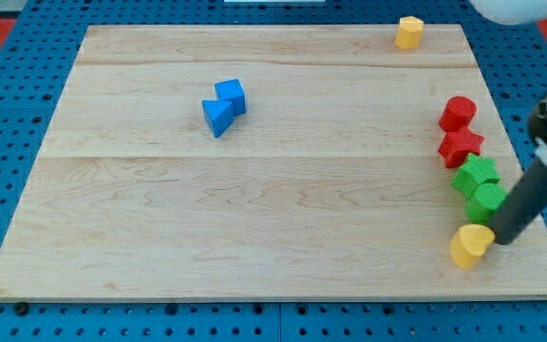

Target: Push the yellow heart towards the bottom center

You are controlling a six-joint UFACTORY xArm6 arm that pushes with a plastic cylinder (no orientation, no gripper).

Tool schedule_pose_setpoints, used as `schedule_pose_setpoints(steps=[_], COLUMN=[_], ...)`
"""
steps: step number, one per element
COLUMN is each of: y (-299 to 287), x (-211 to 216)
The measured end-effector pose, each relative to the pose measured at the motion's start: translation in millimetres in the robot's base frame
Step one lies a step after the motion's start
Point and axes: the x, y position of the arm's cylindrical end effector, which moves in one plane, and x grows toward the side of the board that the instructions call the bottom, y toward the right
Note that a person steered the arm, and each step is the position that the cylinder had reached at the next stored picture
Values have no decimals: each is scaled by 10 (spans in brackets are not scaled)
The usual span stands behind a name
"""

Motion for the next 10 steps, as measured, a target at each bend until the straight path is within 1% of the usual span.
schedule_pose_setpoints(steps=[1,2,3,4,6,7,8,10], y=[-40,233,15,-335,-354,-449,-709,-1797], x=[27,40,422,603,-151,-243,-244,-244])
